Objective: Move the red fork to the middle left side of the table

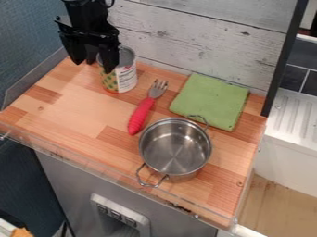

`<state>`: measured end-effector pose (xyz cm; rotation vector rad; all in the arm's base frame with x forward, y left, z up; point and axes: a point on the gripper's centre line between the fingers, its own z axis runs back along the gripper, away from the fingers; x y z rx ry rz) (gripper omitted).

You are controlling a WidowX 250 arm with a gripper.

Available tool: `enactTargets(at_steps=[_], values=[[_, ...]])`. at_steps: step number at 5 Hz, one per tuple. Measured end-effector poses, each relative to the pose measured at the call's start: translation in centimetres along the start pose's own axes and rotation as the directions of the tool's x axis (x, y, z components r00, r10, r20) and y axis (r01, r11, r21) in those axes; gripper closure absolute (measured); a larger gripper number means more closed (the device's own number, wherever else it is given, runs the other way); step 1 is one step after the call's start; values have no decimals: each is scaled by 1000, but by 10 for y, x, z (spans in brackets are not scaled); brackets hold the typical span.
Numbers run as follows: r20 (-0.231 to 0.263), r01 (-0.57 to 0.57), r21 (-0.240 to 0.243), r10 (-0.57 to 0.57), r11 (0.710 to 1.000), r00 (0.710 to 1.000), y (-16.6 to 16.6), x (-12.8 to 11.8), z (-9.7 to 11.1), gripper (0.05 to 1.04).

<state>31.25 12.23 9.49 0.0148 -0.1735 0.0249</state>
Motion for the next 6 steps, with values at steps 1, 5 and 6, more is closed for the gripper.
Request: enactTargets(at_steps=[1,5,6], values=[[-30,-9,-16,9,1000,1000,-2,-4,-11,83],[-119,-57,14,59,998,991,-79,-8,-89,83],[-110,-56,26,59,998,992,-77,-3,-93,133]])
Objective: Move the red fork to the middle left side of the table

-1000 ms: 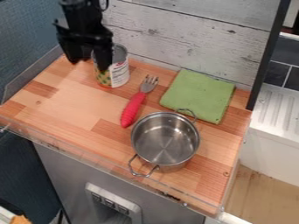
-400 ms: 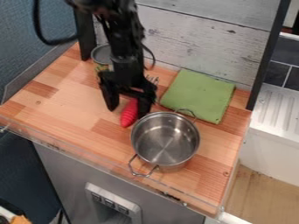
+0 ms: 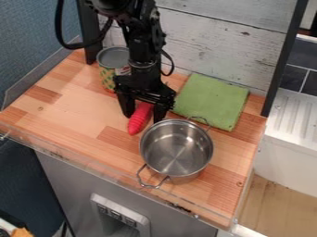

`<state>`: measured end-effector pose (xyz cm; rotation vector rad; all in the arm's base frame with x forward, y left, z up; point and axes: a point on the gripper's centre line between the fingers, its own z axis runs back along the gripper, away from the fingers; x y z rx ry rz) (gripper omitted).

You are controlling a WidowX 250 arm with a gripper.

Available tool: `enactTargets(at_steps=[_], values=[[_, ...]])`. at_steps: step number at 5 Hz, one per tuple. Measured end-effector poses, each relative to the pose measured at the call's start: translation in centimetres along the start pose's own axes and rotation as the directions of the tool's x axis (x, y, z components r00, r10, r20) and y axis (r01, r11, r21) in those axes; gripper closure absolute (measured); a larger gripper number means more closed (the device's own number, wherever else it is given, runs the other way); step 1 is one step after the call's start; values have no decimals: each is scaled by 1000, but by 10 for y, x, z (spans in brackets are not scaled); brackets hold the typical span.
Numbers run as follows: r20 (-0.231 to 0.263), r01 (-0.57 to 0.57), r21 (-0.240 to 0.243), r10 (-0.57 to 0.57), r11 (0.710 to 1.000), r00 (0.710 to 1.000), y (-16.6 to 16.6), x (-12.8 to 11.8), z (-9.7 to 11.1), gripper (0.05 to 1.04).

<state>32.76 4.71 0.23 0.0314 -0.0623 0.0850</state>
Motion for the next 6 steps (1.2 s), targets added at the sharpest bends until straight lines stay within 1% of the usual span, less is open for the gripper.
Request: enactTargets(at_steps=[1,2,3,4,5,6], values=[[0,-3,-11,3,1000,1000,1,-3,1,411],[-16,0,-41,-1,999,1000,4,-8,7,670],[31,-11,-93,14,996,999,4,-2,38,685],[69,-21,-148,32,989,997,15,-3,71,686],[127,-21,-151,40,988,991,53,-10,105,686],[148,-53,-97,67,994,987,95,-16,114,686]])
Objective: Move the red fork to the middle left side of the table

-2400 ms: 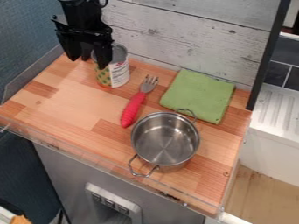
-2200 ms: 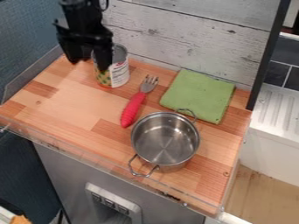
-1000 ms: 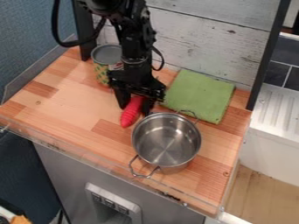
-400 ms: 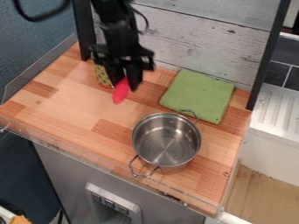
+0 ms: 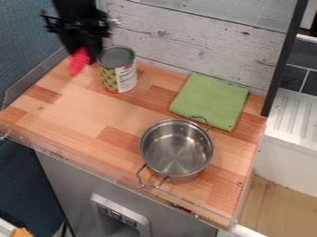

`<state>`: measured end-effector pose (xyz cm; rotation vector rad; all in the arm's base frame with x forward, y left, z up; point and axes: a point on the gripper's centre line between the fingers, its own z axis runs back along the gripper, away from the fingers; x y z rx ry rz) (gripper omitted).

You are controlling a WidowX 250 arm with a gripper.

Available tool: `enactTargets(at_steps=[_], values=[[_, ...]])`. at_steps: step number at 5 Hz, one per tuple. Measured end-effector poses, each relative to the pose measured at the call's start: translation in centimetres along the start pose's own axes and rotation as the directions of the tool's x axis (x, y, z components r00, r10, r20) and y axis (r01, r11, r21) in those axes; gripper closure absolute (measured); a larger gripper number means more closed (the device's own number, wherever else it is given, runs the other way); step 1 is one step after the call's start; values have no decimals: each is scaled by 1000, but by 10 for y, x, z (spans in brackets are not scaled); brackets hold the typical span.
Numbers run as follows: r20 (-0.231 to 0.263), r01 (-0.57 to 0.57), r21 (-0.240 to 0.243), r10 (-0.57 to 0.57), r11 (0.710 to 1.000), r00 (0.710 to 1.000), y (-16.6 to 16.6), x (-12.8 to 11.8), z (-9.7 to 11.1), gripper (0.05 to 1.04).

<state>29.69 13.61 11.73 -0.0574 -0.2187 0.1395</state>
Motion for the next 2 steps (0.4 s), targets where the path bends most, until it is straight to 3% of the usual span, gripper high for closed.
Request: enactTargets(at_steps=[2], values=[[-110,-45,85,54,995,992,52,-16,-39,686]])
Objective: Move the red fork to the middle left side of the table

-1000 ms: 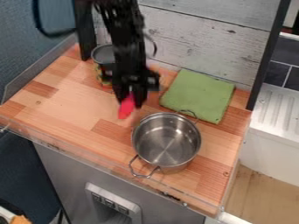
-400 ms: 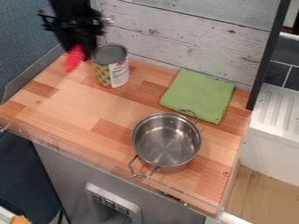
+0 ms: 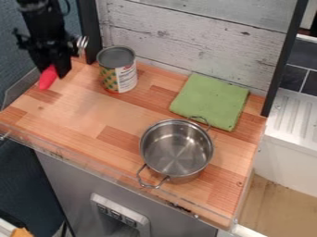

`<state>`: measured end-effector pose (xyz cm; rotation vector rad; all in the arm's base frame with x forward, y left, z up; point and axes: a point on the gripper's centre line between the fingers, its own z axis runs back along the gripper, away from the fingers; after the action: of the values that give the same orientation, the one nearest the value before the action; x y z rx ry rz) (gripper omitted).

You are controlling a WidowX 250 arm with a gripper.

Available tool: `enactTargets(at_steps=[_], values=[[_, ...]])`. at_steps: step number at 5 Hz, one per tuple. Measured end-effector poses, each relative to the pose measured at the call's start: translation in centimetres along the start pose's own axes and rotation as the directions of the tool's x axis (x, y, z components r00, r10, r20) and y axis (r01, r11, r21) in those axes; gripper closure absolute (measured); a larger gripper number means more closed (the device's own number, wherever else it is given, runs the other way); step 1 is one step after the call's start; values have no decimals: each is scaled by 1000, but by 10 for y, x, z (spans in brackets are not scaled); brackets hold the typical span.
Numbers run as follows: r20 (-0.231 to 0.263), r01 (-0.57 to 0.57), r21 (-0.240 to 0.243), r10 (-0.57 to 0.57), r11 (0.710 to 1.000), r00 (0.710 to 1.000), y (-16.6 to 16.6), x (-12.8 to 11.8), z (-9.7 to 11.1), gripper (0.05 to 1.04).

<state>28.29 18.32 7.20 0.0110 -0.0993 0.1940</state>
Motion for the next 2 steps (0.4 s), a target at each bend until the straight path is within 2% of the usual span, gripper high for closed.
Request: enactTargets(at_steps=[1,2], values=[[-60,-49,3,49,999,997,12,-4,-27,686],[-77,-84,4,84,996,993,10,-1,-44,686]])
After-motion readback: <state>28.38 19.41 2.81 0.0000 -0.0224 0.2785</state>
